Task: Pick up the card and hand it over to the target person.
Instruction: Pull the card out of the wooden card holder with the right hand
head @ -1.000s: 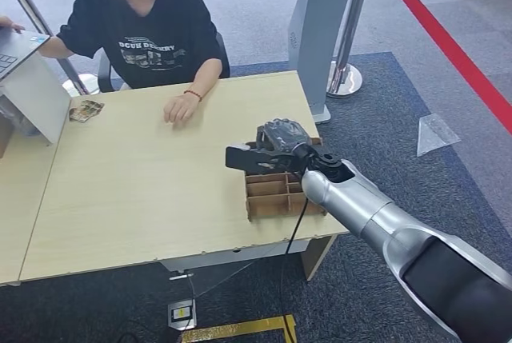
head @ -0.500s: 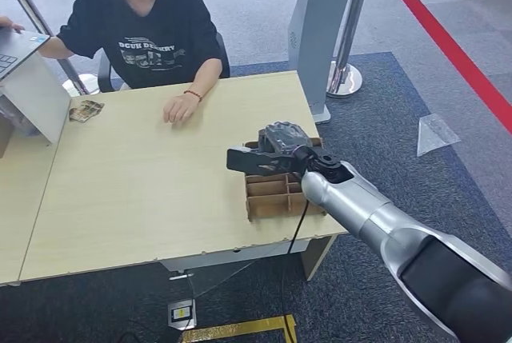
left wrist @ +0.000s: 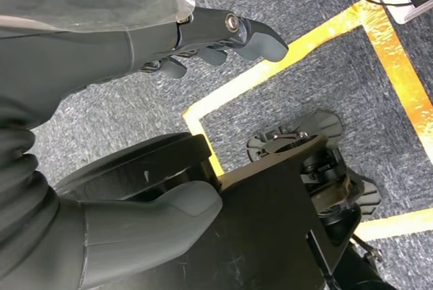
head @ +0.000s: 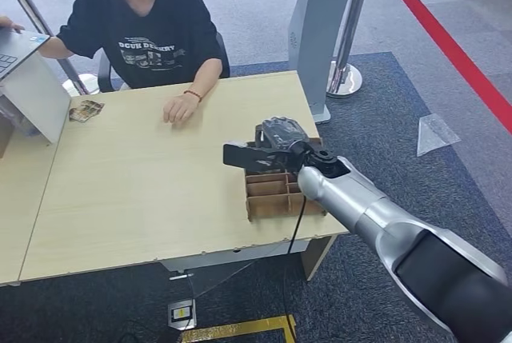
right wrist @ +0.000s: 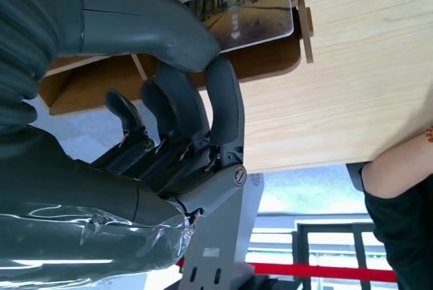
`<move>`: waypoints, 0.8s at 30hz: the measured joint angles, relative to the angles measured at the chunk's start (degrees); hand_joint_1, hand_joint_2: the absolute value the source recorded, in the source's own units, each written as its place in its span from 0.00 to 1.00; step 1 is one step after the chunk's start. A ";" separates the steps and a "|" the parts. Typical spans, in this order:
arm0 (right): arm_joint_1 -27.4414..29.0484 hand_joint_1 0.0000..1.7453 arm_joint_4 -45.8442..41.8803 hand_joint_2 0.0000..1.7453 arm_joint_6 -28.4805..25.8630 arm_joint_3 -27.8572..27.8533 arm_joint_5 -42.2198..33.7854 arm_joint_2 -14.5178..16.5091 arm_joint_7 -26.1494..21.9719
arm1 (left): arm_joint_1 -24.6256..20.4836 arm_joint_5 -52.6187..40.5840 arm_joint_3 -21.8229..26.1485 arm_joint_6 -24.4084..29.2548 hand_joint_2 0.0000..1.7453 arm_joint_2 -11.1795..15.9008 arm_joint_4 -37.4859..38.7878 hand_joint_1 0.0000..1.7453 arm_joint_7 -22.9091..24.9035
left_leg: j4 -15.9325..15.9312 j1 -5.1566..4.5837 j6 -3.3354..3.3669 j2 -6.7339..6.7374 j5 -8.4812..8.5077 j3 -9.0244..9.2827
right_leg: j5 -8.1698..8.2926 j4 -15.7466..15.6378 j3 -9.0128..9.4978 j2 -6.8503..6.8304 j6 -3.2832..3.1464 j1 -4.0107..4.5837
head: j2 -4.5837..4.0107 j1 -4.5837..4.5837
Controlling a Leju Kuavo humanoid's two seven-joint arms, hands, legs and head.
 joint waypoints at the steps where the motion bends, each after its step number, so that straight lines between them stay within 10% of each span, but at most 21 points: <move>1: -0.04 0.83 -0.06 1.00 -0.02 -0.02 -0.01 -0.06 0.01 | -0.03 -0.02 -0.03 -0.03 1.00 0.00 -0.01 0.00 0.00 | 0.00 0.00 -0.01 0.00 0.01 -0.01 | 0.01 0.00 -0.01 0.00 0.00 0.00 | 0.00 0.00; 24: 1.29 0.58 -1.40 1.00 0.98 0.36 -0.04 -0.80 0.62 | -0.20 0.09 -0.14 -0.13 1.00 -0.14 0.02 0.00 -0.09 | -0.06 0.01 -0.03 -0.05 0.04 0.00 | 0.03 -0.05 0.00 -0.04 0.00 0.00 | 0.00 0.00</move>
